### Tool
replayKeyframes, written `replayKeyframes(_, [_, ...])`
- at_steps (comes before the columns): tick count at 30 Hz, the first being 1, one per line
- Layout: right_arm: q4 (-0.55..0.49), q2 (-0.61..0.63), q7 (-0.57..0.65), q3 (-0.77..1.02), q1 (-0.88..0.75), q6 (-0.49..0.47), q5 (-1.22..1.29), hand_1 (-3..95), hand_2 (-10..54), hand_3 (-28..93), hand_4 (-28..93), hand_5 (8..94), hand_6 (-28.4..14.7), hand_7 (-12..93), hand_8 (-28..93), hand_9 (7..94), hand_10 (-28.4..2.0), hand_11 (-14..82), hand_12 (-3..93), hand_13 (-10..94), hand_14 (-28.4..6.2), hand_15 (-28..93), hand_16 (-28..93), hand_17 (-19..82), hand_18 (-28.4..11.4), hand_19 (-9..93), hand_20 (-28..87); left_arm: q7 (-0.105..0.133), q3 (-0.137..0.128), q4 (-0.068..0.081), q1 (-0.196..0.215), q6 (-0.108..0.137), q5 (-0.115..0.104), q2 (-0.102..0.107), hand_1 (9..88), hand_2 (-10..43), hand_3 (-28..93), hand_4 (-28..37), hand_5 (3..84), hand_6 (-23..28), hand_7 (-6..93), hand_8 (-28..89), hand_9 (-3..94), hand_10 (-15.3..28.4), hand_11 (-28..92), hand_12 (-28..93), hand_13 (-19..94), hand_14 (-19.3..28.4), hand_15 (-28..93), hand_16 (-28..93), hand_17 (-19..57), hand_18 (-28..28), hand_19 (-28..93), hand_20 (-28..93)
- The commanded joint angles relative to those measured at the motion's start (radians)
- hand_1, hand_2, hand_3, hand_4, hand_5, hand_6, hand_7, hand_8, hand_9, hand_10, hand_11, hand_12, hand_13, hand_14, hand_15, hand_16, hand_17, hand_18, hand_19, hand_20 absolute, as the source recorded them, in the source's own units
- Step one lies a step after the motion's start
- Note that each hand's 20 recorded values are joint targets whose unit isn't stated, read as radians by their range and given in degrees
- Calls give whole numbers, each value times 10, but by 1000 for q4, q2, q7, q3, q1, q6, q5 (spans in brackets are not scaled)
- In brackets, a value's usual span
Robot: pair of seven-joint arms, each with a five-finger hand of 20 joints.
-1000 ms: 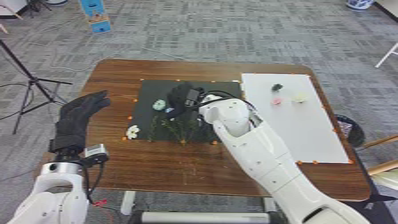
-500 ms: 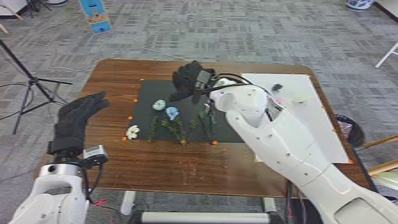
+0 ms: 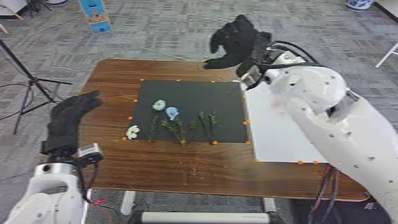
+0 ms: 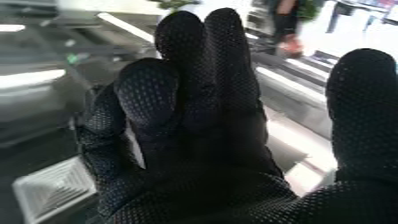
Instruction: Arrange flowers
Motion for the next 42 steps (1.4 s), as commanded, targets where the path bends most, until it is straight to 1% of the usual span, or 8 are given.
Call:
replayKeyframes(1, [75,162,39,154,-187,21,-45,219,-31,632,-166,686,6,251,-85,739,-151,392,345,640,-162,674,418,277,-259,764,673,3,-14,-16,33,12,-4,-12,262,144,711,-283,502,33,169,-92,525,133,206,105,397,135,122,-17,102,79,75,172])
replayKeyframes(2, [93,162,30,165,-197,37,-57,220,-39,640,-167,686,5,250,-86,739,-151,391,344,641,-161,672,417,276,-259,764,673,3,-8,-16,30,12,-2,-14,262,144,711,-283,502,33,169,-92,525,133,207,105,397,135,122,-17,102,79,75,172])
replayKeyframes(7, [233,171,-34,124,-188,254,-117,240,-65,642,-166,683,6,254,-85,739,-148,396,346,646,-160,669,413,277,-257,762,673,9,-6,-20,37,3,-2,-15,261,144,712,-283,503,33,170,-92,525,133,207,106,397,135,122,-17,102,79,76,172])
replayKeyframes(9, [267,161,-57,121,-184,278,-152,240,-85,661,-168,680,8,261,-89,739,-147,401,347,647,-159,671,415,278,-258,761,675,13,-5,-22,40,4,-3,-18,261,144,711,-283,503,33,169,-92,525,133,206,106,397,135,122,-17,102,79,76,172])
replayKeyframes(14, [313,147,-87,116,-184,264,-194,239,-95,678,-182,669,12,269,-94,738,-144,409,348,653,-156,683,421,286,-258,766,680,18,2,-26,41,-4,-3,-20,262,144,712,-283,503,33,168,-92,525,133,206,105,398,135,122,-17,102,79,77,172])
replayKeyframes(22, [414,95,-156,140,-182,247,-287,244,-95,677,-184,667,13,270,-99,763,-137,423,344,727,-123,660,414,340,-261,800,674,25,4,-36,58,13,-3,-38,262,144,712,-283,503,33,168,-92,524,134,206,106,398,135,122,-17,102,80,77,172])
replayKeyframes(33, [510,34,-193,249,-201,170,-421,254,-95,675,-184,667,16,273,-101,766,-136,424,344,735,-124,666,426,343,-262,812,669,16,9,-42,63,9,2,-46,262,144,713,-283,502,33,167,-91,524,133,206,105,397,135,122,-17,102,80,75,171])
replayKeyframes(42, [568,-16,-218,278,-197,176,-480,260,-95,674,-186,666,16,275,-103,770,-134,429,344,734,-125,671,428,344,-262,816,668,15,19,-42,54,4,5,-50,263,144,711,-283,502,33,168,-91,524,133,206,105,398,135,122,-17,101,80,75,171])
